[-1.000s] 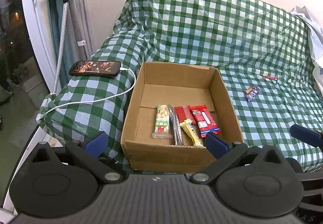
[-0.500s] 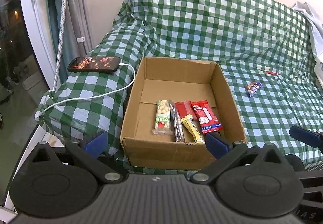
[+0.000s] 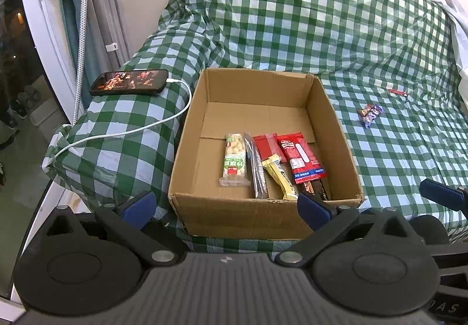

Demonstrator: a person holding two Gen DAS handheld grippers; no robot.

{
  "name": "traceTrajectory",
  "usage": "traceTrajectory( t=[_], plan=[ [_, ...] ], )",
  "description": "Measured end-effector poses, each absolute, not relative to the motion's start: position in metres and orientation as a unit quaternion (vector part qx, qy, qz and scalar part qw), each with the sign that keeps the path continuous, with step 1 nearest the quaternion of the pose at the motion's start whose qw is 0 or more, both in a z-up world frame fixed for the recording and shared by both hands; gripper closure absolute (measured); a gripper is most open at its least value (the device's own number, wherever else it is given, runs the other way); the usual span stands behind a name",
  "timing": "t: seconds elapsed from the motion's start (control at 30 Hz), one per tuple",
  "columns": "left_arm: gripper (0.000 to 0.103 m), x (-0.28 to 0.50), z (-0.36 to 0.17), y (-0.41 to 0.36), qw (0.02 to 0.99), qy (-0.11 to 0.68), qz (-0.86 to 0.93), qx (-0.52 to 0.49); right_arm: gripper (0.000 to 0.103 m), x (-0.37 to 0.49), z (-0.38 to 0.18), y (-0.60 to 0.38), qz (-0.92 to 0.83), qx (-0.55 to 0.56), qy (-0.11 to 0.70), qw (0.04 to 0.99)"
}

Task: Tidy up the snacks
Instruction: 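Lift both tools away from the box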

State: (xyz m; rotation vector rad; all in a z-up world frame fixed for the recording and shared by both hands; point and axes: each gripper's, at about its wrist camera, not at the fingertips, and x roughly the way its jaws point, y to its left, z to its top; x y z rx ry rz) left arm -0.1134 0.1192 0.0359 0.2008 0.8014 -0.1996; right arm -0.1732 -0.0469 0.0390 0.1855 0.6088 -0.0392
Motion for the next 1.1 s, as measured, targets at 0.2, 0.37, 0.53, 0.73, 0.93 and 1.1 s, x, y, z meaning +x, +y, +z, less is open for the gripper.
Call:
traceTrajectory(
  t=[0.2, 0.37, 0.53, 0.73, 0.93, 1.1],
  plan=[
    [0.0, -0.109, 0.033, 0.113, 0.909, 0.39, -0.101, 0.109, 0.007, -0.167, 0.036, -0.05, -0.02, 0.093, 0.305, 0.947],
    [0.0, -0.107, 0.03, 0.11, 0.906, 0.393, -0.102, 0.115, 0.007, -0.165, 0.033, -0.053, -0.02, 0.096, 0.309, 0.946],
    [0.0, -0.105, 0.028, 0.109, 0.905, 0.397, -0.102, 0.117, 0.007, -0.162, 0.031, -0.055, -0.019, 0.099, 0.313, 0.945],
    [0.0, -0.103, 0.026, 0.106, 0.904, 0.399, -0.101, 0.121, 0.007, -0.16, 0.029, -0.057, -0.019, 0.101, 0.316, 0.943],
    [0.0, -0.1, 0.024, 0.105, 0.902, 0.402, -0.099, 0.126, 0.007, -0.158, 0.026, -0.061, -0.023, 0.107, 0.317, 0.942],
    [0.0, -0.096, 0.023, 0.102, 0.901, 0.403, -0.096, 0.129, 0.007, -0.156, 0.023, -0.066, -0.029, 0.115, 0.316, 0.941]
  ],
)
